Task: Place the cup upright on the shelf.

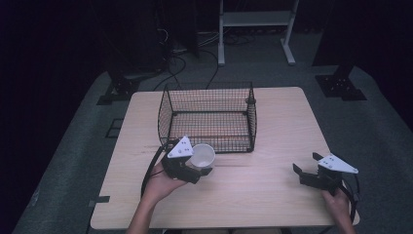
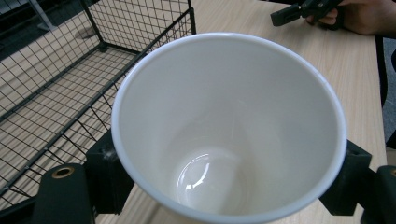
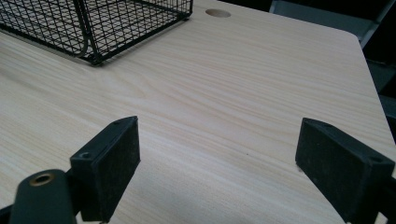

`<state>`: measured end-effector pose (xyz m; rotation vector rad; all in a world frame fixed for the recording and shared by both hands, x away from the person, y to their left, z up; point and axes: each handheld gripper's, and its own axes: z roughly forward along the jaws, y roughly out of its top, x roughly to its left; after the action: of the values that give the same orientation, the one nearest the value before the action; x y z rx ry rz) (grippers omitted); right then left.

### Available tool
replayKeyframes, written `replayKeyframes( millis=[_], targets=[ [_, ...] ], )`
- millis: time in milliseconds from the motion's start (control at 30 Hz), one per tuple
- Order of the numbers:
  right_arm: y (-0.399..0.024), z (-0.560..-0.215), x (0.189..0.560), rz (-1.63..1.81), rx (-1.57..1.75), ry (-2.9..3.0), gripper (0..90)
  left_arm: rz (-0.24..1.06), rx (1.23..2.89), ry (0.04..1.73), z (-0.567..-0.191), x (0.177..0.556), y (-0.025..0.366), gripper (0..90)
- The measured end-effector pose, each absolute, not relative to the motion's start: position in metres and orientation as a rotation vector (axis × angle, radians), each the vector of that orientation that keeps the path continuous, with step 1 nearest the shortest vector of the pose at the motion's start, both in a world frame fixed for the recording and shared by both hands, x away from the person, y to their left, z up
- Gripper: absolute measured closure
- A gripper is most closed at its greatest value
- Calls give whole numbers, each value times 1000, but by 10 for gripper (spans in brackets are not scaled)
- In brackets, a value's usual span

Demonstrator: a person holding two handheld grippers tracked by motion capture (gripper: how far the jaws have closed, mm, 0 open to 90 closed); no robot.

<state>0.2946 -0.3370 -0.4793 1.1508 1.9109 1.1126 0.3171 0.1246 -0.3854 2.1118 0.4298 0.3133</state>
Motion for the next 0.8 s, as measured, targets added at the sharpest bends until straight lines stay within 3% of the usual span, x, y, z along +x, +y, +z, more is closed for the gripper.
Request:
replayKeyframes(
  millis=[800],
  targets=[
    [-338,-479,295,1119,1165,1911,131,334,2142,400,-347,339,121,207]
  ],
)
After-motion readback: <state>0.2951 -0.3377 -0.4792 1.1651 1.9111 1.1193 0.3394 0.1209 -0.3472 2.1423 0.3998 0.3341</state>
